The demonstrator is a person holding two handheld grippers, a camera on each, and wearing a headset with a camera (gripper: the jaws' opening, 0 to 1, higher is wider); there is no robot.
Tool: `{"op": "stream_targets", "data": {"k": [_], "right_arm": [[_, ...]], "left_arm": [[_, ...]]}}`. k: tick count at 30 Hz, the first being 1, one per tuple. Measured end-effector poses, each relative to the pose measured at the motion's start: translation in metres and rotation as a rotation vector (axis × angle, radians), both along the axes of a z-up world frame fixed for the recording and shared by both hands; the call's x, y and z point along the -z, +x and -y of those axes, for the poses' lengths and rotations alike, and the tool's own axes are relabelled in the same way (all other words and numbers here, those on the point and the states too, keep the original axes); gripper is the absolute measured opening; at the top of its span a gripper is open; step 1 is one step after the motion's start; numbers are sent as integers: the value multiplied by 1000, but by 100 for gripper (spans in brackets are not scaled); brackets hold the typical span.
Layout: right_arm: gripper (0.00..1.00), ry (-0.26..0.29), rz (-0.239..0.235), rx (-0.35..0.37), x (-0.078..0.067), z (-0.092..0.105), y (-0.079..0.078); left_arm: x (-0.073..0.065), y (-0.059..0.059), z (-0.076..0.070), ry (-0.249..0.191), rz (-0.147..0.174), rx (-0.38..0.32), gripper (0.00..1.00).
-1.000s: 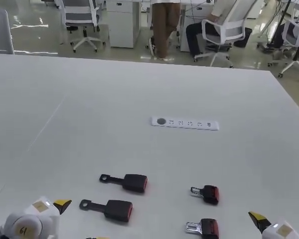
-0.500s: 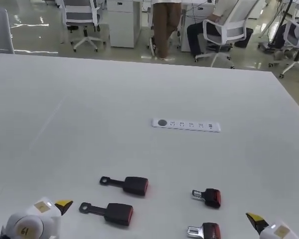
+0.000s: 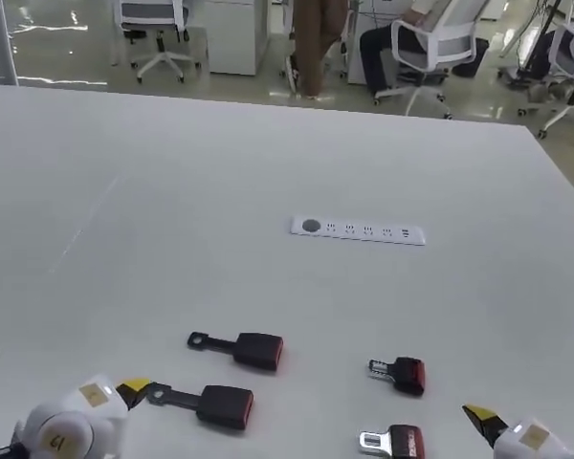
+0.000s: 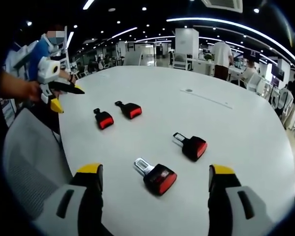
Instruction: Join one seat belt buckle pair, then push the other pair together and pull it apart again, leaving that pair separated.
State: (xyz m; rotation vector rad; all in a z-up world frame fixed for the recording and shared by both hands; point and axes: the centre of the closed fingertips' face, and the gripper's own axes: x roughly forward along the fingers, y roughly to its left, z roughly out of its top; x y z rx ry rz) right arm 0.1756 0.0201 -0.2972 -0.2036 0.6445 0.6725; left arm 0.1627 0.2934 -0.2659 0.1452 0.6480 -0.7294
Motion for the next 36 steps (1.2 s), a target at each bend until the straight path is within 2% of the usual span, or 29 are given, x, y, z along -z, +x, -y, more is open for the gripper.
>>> {"op": "stream_targets", "data": {"k": [4,9,14,20,22,25,26,28,32,36], "right_arm": [[89,-4,-14,-43,2,-6,2],[87,-47,-36,-126,8,-12,2],[85,-55,-54,-193,12,-16,6],[82,-58,-108,-292,19,-21,8],[80,-90,-118,-335,24,-20,9],[79,-88,-140,-366,28,-20,9],[79,-89,-144,-375,28,-21,10],[77,-104,-161,-410,33,-19,8],[74,-141,-193,-464,44,-13,5],[72,-148,-212,-500,49,-11,6]], "left_arm": [[5,3,0,26,-2,28,89],[14,7,-3,66,-11,94,83],[20,14,-4,96,-20,144,79],[30,21,-5,132,-31,201,76],[35,22,-6,159,-36,244,74],[41,24,-7,199,-35,294,69],[43,26,-7,206,-29,304,67],[46,30,-8,209,-44,315,67],[53,39,-8,231,-44,356,67],[62,46,-7,270,-49,421,67]]}}
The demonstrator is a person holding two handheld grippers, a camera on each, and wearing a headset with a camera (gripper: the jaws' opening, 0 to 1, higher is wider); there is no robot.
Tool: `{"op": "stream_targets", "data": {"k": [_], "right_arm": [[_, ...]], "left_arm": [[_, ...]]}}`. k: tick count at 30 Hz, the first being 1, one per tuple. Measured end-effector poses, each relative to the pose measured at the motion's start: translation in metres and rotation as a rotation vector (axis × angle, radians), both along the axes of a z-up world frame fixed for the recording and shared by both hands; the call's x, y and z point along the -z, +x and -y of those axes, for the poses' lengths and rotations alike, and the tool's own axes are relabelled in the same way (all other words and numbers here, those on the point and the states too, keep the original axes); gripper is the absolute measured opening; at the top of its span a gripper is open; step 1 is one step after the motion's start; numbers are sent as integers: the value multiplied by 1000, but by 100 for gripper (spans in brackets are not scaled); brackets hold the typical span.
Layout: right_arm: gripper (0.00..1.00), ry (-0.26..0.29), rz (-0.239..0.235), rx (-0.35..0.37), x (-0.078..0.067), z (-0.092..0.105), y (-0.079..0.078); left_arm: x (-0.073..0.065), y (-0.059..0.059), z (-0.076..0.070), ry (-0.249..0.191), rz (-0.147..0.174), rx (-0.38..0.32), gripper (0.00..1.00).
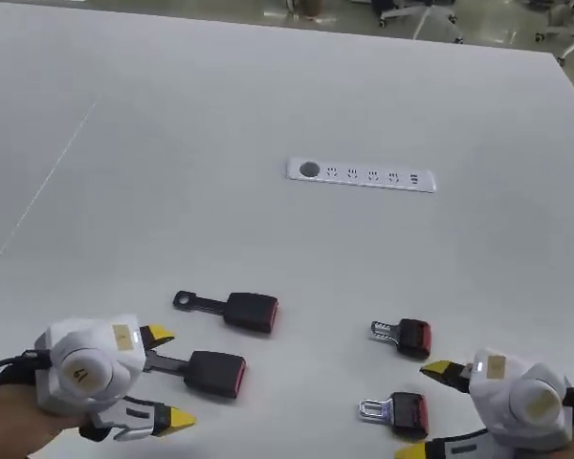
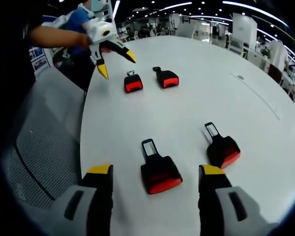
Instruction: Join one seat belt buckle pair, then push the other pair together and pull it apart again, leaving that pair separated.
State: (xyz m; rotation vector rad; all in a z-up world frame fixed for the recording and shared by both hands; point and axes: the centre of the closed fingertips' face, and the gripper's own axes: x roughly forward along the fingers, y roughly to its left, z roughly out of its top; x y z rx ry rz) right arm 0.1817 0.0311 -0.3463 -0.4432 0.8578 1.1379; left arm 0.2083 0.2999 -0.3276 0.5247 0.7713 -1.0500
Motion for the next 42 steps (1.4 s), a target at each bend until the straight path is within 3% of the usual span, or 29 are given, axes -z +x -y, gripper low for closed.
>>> {"op": "stream_targets", "data": {"k": [10,13,17,19,21,24,29,33,42], "right_arm": [[66,-7,-36,-65,8,2,1],[65,-18,-49,-85,11,4,0],[62,-49,-52,-140,18,5,-5],[60,-60,-53,-162,21,5,-6],[57,-60,-55,-171,22,4,-6],[49,-64,-63,-177,23,4,-5],[47,-70,-50,-200,23,3,-2],[37,-73,-60,-194,23,3,-1],[35,-84,-43,-186,23,-1,4]], "left_arm": [[24,12,13,57,-27,123,65],[32,14,11,110,-12,186,60],[35,15,16,93,-27,201,54],[39,16,14,115,-19,222,53],[40,15,13,114,-28,234,50],[42,15,13,120,-16,255,43],[44,18,15,110,-30,257,41],[46,12,19,100,-50,291,35],[46,13,18,109,-49,300,34]]}}
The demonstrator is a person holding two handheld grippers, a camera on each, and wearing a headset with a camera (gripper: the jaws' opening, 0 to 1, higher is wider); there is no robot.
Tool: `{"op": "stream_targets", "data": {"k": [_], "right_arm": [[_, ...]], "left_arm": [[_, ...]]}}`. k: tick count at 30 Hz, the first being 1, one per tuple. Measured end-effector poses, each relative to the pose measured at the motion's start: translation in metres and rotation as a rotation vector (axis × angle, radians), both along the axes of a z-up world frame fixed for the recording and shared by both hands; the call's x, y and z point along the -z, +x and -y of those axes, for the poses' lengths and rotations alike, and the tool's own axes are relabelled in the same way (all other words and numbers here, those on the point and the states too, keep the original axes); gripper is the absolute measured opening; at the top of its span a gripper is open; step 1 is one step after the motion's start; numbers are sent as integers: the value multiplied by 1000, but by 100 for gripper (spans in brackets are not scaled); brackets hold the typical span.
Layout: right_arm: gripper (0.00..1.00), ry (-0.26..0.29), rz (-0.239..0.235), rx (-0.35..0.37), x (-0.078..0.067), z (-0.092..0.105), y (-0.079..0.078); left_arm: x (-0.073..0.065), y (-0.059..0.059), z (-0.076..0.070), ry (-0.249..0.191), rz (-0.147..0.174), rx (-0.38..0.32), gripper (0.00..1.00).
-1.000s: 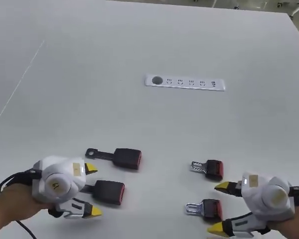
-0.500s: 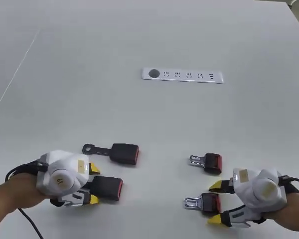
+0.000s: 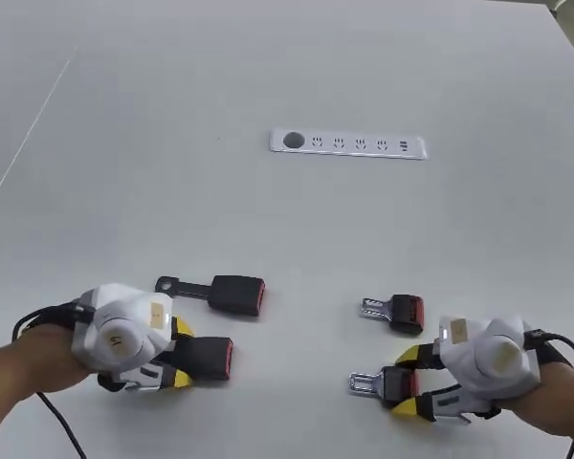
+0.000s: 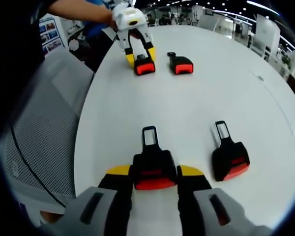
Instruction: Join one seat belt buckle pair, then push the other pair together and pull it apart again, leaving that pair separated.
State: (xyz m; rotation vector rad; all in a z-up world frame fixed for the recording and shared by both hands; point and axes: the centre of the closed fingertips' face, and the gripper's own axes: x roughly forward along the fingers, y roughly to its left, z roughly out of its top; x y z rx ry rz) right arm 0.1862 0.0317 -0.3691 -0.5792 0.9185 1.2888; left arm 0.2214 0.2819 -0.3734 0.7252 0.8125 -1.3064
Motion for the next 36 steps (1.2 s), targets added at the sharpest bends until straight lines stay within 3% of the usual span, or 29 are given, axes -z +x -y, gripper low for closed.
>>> {"op": "stream_targets", "data": {"k": [17,36], "right_arm": [[35,-45,-9,-21,2,-10,4],[35,-22,10,-48,1,-49,15]], "left_arm": [[-1,-1,3,51,-15,69,34],[1,0,1,92,-27,76,34]]}}
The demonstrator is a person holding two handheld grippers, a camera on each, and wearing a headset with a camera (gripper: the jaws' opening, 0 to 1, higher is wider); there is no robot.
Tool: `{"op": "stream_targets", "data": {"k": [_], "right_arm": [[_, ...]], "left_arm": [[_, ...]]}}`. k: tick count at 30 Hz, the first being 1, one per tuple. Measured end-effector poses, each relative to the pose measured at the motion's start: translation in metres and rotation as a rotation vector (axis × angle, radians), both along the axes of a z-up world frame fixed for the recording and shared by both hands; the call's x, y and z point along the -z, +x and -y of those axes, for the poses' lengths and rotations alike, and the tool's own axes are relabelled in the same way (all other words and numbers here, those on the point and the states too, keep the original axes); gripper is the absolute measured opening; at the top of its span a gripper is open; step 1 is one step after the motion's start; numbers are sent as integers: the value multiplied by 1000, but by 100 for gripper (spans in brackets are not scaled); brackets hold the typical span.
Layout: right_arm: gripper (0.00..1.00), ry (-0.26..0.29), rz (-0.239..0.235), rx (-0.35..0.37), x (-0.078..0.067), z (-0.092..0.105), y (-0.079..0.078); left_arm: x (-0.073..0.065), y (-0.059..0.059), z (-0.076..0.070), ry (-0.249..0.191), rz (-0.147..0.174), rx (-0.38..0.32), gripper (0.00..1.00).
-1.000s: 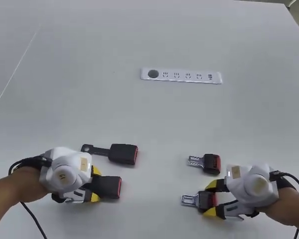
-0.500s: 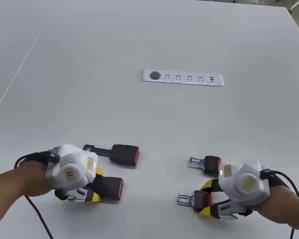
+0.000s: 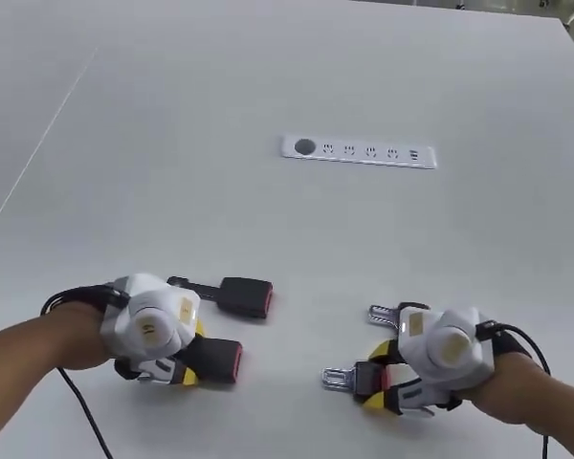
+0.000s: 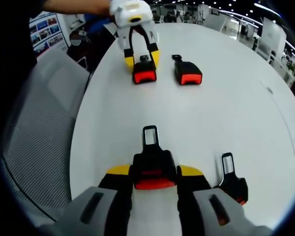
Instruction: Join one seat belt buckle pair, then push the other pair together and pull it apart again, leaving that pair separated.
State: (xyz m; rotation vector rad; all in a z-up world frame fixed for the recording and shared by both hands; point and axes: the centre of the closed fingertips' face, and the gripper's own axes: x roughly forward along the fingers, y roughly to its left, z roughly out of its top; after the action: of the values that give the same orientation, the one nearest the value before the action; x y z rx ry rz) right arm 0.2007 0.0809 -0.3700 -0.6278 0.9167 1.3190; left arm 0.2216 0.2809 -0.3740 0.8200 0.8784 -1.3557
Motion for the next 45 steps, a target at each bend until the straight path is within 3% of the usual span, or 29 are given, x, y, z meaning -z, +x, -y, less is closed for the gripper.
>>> {"op": "stream_targets", "data": {"k": [29,45], "right_arm": [[35,78,3,-5,1,-77,14],[35,111,4,-17,0,-108,15]], "left_arm": [[2,1,-1,22,-6,-11,34],[2,1,-1,20,-10,-18,34]]}}
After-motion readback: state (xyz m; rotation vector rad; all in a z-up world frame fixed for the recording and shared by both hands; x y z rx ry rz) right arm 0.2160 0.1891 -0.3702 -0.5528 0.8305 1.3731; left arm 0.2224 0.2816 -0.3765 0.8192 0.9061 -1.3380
